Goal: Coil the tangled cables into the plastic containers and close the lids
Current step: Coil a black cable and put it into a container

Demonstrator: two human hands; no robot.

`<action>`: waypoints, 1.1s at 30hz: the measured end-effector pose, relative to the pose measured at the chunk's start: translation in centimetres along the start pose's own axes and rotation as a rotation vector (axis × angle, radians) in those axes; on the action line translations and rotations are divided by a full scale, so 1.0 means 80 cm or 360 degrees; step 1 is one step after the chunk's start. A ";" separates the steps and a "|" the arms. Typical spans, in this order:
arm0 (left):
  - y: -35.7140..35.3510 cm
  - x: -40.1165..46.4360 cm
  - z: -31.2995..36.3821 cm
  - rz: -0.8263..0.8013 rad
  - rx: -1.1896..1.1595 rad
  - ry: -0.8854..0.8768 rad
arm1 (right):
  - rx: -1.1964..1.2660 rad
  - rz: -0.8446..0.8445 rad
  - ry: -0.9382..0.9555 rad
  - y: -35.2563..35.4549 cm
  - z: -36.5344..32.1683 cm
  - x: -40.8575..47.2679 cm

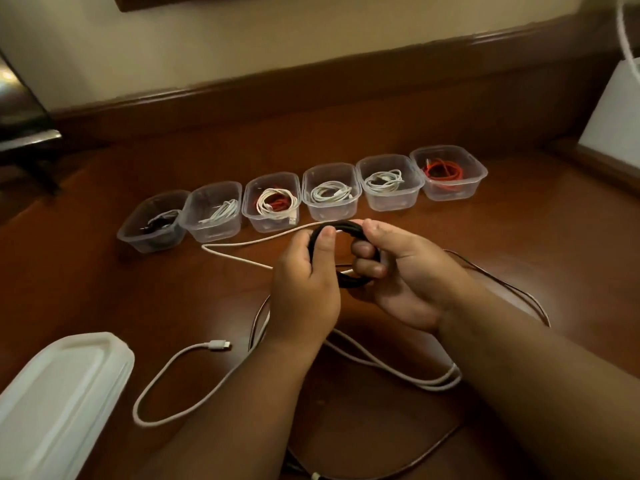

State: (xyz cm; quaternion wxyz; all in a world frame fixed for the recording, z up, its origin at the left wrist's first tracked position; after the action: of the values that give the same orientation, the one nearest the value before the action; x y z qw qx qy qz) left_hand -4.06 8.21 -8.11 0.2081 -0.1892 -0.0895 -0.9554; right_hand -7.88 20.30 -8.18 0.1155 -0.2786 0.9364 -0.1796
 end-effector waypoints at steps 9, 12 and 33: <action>0.003 0.006 -0.002 -0.0125 -0.0212 0.0045 | -0.0466 0.0402 0.0234 0.022 -0.013 0.005; 0.015 0.008 0.004 -0.0039 -0.0128 -0.0132 | -0.0735 0.0372 0.0256 0.028 -0.025 0.002; -0.012 -0.010 0.015 -0.0328 -0.1042 0.0624 | -0.0377 0.0354 0.0569 0.021 -0.021 0.002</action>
State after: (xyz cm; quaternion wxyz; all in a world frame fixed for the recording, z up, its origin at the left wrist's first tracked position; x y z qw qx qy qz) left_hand -3.39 9.67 -7.39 0.0529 -0.0495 0.2428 -0.9674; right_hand -9.37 21.99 -7.38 -0.0664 -0.1493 0.9814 -0.1012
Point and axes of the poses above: each hand's wrist, its own x-axis towards the middle knuckle, its own y-axis out of the back of the hand, z = x × y, the point moved 3 cm from there along x, towards the middle knuckle, and after that the axes turned 14 degrees about -x, right-handed, at the moved point
